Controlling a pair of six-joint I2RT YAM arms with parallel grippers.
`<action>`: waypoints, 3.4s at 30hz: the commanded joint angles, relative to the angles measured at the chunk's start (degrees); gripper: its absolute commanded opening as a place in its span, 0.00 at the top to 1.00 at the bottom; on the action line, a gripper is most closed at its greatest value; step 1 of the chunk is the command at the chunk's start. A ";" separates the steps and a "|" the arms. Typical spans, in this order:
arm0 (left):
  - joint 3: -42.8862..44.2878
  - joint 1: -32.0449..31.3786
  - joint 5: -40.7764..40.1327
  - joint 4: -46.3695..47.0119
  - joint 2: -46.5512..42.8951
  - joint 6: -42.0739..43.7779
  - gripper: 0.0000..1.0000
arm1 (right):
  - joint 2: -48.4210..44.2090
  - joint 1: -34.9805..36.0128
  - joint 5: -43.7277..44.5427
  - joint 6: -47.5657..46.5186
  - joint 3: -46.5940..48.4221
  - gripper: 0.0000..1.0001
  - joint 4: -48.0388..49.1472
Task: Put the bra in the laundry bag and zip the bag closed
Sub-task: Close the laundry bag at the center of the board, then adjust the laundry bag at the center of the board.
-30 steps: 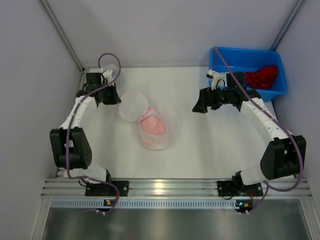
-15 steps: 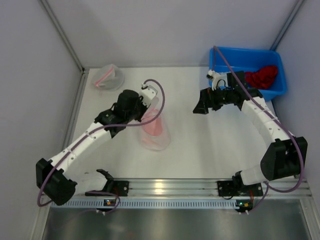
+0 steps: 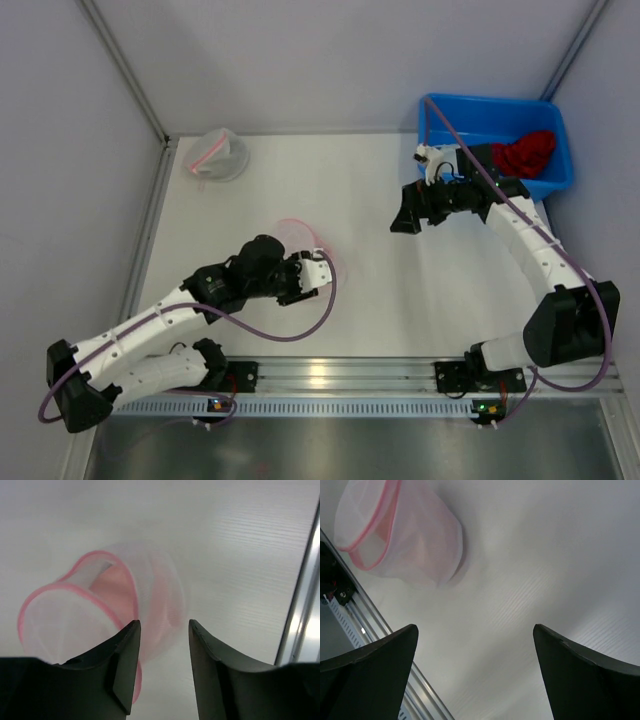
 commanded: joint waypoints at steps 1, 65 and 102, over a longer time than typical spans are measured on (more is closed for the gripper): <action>0.01 -2.01 7.16 -2.12 0.21 1.80 0.51 | -3.23 -1.00 0.96 -2.90 0.36 0.01 -2.51; 54.70 24.34 19.89 -11.10 49.62 -29.75 0.50 | -13.08 -12.43 -8.61 -0.28 -12.91 0.24 8.00; 43.70 26.11 17.64 -11.09 49.61 -20.71 0.46 | -7.81 -4.17 -11.86 17.48 -21.25 0.12 19.80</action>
